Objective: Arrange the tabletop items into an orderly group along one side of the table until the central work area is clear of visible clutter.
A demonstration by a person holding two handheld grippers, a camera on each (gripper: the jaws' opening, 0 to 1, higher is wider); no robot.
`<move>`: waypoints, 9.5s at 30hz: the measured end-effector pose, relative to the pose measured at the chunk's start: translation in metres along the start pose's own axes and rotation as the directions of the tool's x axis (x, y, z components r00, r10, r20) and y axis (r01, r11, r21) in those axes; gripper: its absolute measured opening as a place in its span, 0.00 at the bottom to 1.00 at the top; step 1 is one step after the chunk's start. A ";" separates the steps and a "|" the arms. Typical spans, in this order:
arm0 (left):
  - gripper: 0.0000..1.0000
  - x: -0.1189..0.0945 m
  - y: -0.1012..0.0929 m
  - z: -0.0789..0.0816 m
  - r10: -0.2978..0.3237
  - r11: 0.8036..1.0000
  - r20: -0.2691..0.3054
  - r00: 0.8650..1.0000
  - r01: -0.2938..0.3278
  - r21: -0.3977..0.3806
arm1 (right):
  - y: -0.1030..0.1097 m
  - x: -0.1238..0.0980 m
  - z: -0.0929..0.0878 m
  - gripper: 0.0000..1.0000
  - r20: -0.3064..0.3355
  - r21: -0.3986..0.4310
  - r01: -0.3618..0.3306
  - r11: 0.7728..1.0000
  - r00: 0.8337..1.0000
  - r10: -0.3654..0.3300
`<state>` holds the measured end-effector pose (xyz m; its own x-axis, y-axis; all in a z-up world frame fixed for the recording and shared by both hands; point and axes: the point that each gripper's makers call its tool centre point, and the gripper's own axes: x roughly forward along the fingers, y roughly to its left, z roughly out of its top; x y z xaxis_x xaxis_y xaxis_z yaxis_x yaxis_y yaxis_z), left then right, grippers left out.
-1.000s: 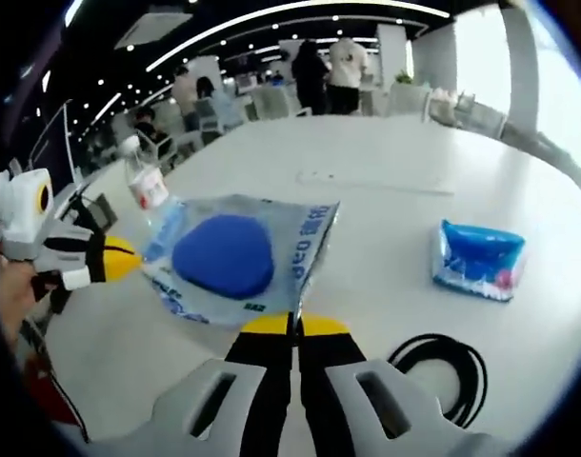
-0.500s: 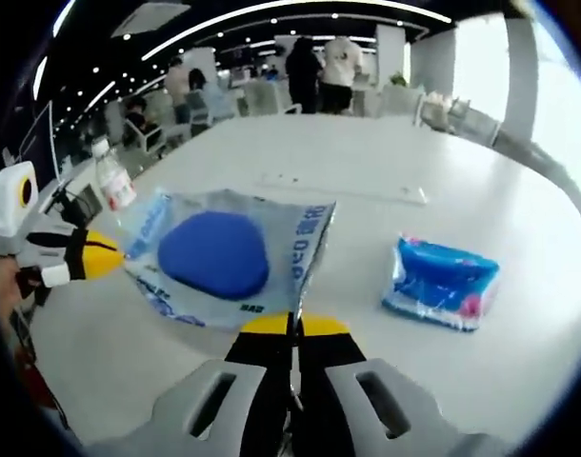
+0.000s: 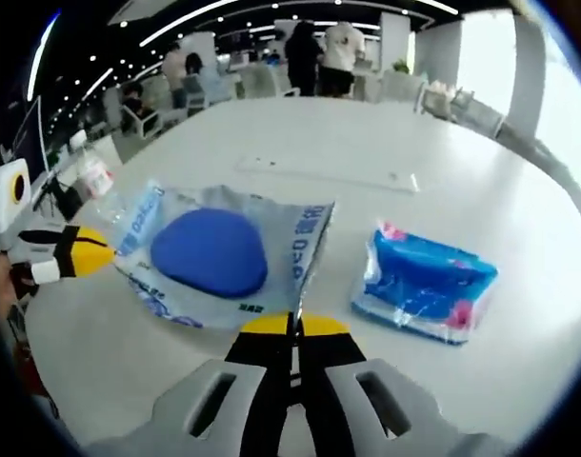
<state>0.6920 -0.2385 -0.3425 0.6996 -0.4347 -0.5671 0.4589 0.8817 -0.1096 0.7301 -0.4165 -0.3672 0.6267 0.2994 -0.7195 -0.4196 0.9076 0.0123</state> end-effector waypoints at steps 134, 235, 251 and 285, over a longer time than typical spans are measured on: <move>0.99 -0.162 -0.095 -0.037 -0.139 0.977 0.046 0.989 0.130 0.167 | 0.107 -0.171 -0.189 0.84 -0.276 -0.186 -0.424 0.886 0.888 0.367; 0.40 -0.148 -0.243 -0.093 -0.436 0.496 -0.275 0.857 0.484 0.721 | 0.182 -0.224 -0.135 0.51 -0.299 -0.667 -0.532 0.522 0.832 0.467; 0.39 -0.153 -0.229 -0.058 -0.509 0.705 -0.056 0.859 0.454 0.544 | 0.171 -0.234 -0.092 0.49 -0.086 -0.415 -0.553 0.723 0.814 0.574; 0.41 -0.156 -0.225 -0.039 -0.479 0.777 0.038 0.877 0.404 0.483 | 0.171 -0.249 -0.077 0.40 -0.008 -0.650 -0.437 0.622 0.822 0.570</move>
<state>0.4577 -0.3620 -0.2613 0.4142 -0.8107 -0.4137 0.9036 0.4207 0.0804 0.4520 -0.3579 -0.2395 0.2711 0.7607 -0.5898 -0.9615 0.2424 -0.1292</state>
